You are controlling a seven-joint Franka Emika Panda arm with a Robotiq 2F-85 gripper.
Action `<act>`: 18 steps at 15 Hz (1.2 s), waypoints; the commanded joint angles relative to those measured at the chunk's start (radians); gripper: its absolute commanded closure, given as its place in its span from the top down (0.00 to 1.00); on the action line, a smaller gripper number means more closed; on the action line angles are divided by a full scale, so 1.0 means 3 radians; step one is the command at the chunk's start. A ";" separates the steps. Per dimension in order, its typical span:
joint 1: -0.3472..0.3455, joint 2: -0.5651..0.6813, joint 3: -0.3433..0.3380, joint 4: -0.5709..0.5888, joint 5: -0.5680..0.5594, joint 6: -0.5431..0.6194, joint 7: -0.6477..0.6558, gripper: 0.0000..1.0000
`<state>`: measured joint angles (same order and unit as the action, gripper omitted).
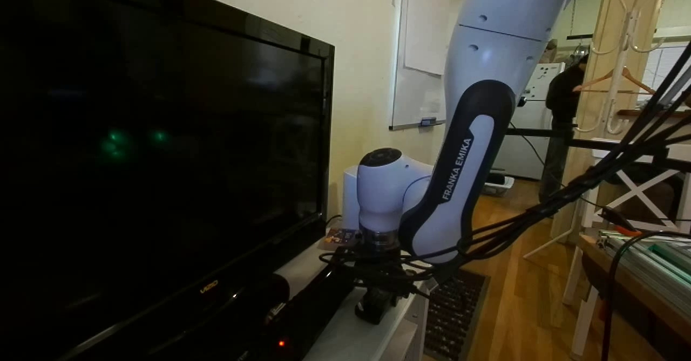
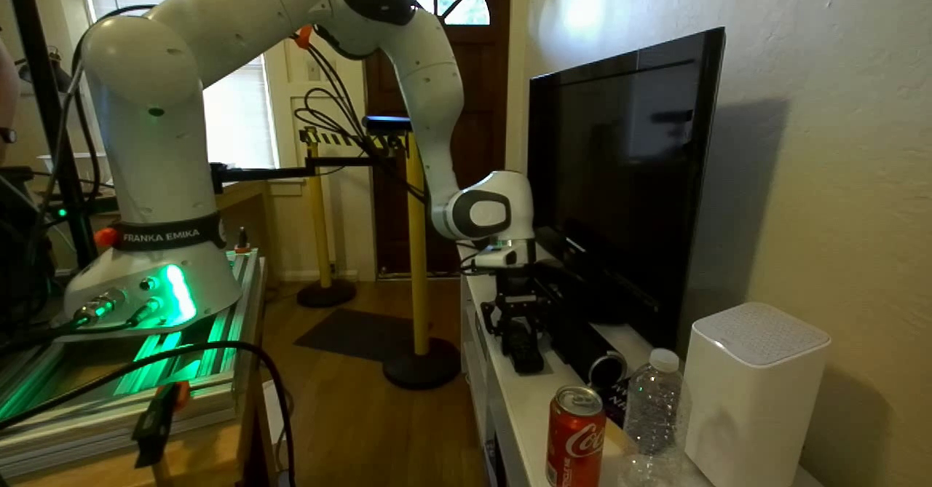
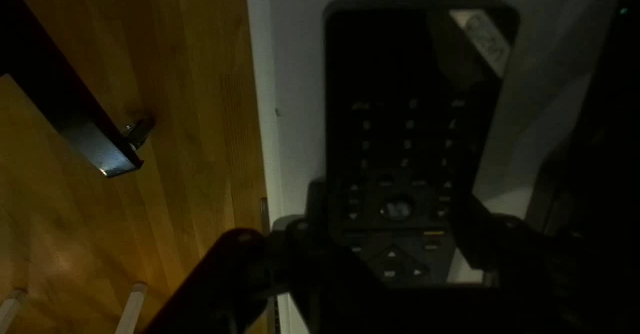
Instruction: Put the remote in front of the speaker
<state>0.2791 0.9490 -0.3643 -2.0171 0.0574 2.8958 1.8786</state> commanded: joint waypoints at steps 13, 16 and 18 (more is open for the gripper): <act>-0.0024 -0.0103 -0.0034 -0.0104 0.0051 -0.0033 -0.0120 1.00; -0.0011 -0.0279 -0.0041 -0.0325 0.0087 0.0180 -0.0113 1.00; -0.0020 -0.0405 -0.0016 -0.0551 0.0163 0.0537 -0.0117 1.00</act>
<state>0.2678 0.9107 -0.3749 -2.0654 0.0598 2.9435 1.8514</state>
